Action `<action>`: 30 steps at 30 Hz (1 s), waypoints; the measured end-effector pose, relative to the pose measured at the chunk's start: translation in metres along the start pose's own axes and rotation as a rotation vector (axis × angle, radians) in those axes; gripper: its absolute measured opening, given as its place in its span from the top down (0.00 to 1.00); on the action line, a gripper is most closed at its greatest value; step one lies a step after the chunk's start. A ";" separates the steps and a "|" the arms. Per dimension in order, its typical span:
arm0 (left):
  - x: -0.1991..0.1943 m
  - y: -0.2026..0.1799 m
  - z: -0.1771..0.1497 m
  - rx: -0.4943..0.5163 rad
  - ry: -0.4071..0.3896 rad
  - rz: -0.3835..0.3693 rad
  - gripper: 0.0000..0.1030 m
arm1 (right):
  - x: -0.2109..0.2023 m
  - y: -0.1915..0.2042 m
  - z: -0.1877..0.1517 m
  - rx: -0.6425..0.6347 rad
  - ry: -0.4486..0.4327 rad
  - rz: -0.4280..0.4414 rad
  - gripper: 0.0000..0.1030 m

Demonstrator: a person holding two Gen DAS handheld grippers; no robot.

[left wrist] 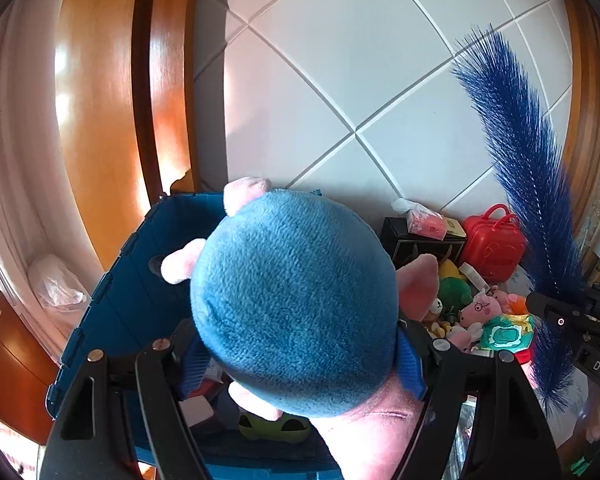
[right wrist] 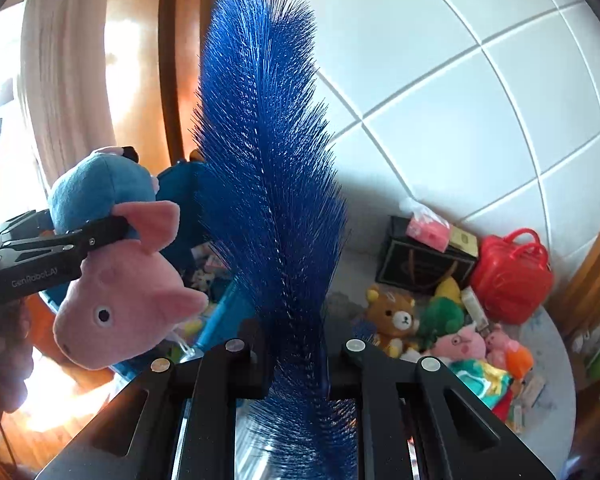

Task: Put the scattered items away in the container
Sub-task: 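Carry the blue-and-pink pig plush with the left tool over the blue crate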

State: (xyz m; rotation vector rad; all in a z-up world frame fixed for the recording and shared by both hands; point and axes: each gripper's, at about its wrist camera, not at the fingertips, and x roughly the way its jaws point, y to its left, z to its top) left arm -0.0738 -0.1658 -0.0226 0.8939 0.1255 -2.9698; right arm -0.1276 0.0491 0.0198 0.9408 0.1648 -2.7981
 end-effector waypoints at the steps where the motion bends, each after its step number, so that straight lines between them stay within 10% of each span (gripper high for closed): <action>1: 0.001 0.006 0.001 -0.004 -0.001 0.003 0.27 | 0.001 0.007 0.004 -0.005 -0.003 0.005 0.84; 30: 0.019 0.131 0.015 -0.054 0.011 0.090 0.27 | 0.074 0.123 0.100 -0.026 -0.021 0.168 0.84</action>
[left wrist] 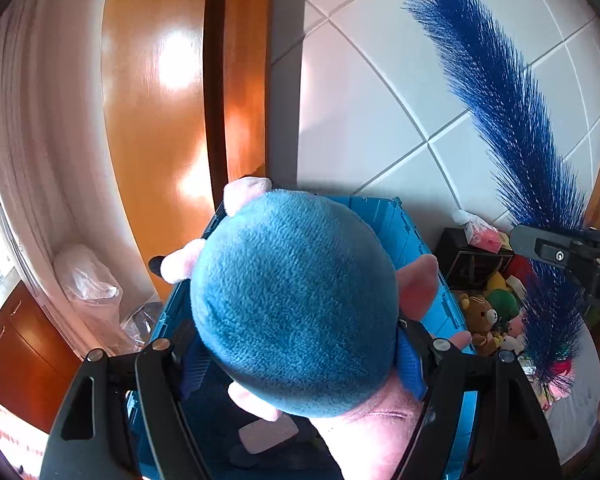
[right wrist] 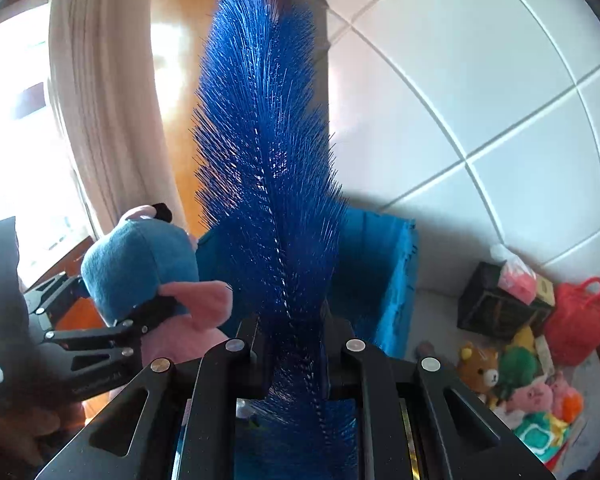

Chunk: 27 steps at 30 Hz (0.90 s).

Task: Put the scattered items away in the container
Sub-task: 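Carry the blue-and-pink pig plush with the left tool over the blue crate, then open the left tool to drop the pig plush into the crate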

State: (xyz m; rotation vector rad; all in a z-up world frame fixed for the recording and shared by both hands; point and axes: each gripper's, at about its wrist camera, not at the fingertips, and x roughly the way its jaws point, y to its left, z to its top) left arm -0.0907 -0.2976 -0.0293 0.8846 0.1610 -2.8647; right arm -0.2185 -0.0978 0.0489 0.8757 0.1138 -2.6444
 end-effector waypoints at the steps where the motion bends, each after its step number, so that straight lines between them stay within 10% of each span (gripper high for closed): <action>1: 0.002 0.004 0.001 -0.003 0.001 0.003 0.27 | 0.003 0.003 0.003 -0.001 -0.002 0.005 0.84; 27: 0.046 0.046 0.013 -0.020 0.034 0.026 0.27 | 0.085 0.015 0.024 0.053 0.067 0.031 0.84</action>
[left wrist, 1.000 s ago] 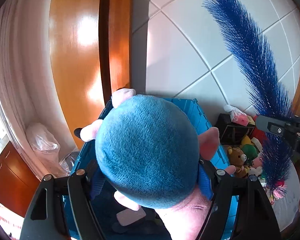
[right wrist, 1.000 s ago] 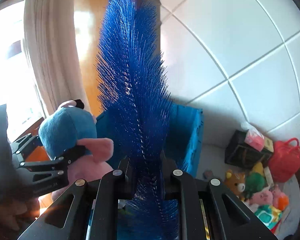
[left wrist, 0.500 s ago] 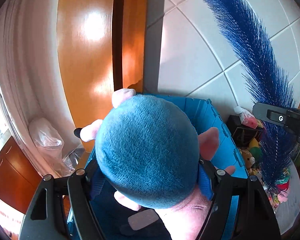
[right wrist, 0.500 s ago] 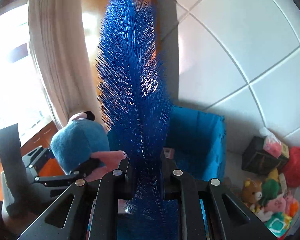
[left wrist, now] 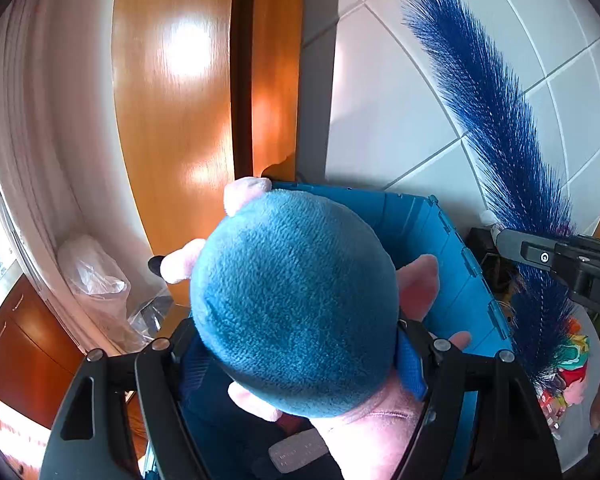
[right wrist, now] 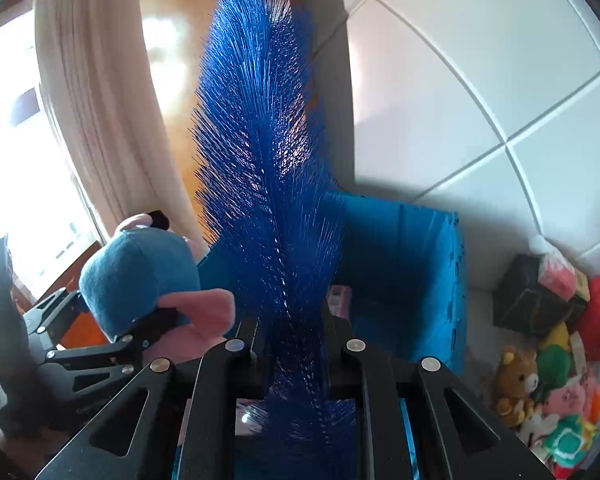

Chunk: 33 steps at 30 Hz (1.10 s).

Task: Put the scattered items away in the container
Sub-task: 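Open the left tool to drop the pig plush into the crate, then move both tools back toward the toy pile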

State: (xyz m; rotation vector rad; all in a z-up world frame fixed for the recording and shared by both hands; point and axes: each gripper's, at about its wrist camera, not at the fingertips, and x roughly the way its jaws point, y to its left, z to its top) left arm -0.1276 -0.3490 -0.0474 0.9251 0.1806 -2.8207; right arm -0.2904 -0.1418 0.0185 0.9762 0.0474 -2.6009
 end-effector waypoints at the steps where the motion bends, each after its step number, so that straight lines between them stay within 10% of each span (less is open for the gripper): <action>1: 0.002 0.000 0.001 0.002 0.001 -0.002 0.26 | 0.002 -0.001 0.000 0.001 0.003 -0.005 0.84; 4: 0.013 -0.005 0.007 0.020 0.017 -0.035 0.16 | 0.009 -0.008 0.000 0.021 0.008 -0.016 0.75; 7: 0.032 -0.017 0.011 0.075 0.079 -0.057 0.01 | 0.013 -0.026 0.002 0.071 -0.009 -0.047 0.04; 8: 0.034 -0.019 0.011 0.079 0.075 -0.052 0.00 | 0.012 -0.032 0.001 0.085 -0.019 -0.072 0.00; 33: 0.010 -0.050 -0.003 0.085 0.066 -0.083 0.00 | -0.048 -0.055 -0.033 0.072 -0.088 -0.079 0.00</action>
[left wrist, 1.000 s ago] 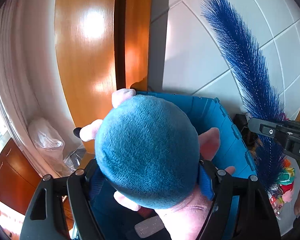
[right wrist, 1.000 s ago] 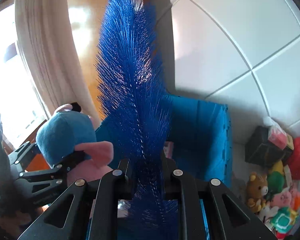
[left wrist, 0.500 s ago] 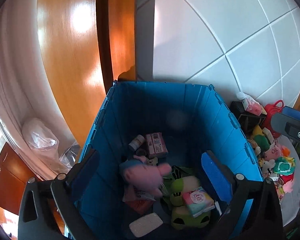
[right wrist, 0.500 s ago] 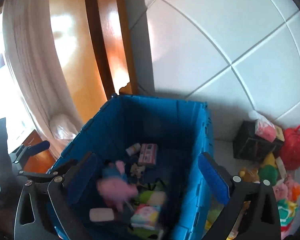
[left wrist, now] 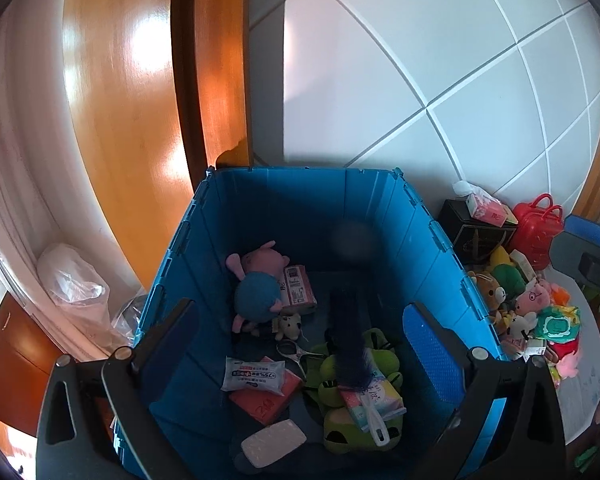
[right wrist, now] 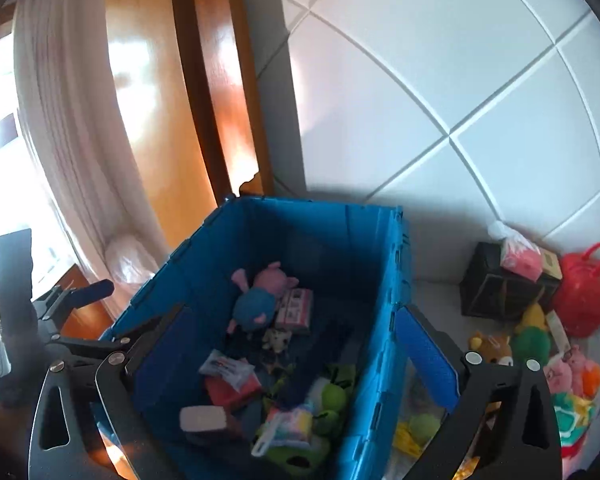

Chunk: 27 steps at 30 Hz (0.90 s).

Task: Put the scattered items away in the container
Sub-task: 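Move both tools back toward the toy pile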

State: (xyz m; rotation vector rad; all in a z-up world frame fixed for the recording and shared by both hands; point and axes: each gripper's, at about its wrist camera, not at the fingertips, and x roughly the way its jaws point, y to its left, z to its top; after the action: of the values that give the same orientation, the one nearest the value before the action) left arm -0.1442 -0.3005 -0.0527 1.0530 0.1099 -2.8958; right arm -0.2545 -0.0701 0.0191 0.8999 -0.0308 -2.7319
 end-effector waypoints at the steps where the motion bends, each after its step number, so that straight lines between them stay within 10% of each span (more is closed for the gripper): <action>1: -0.002 -0.003 -0.001 0.003 -0.002 -0.009 0.00 | -0.004 -0.001 -0.003 -0.004 -0.007 0.002 0.00; 27: -0.055 -0.196 -0.038 0.091 -0.007 -0.045 0.00 | -0.121 -0.121 -0.109 0.005 -0.085 -0.046 0.00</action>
State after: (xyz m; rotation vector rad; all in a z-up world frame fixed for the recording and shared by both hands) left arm -0.0939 -0.1001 -0.0369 1.0673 0.0013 -2.9705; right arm -0.1265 0.0846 -0.0106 0.7950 -0.0331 -2.8126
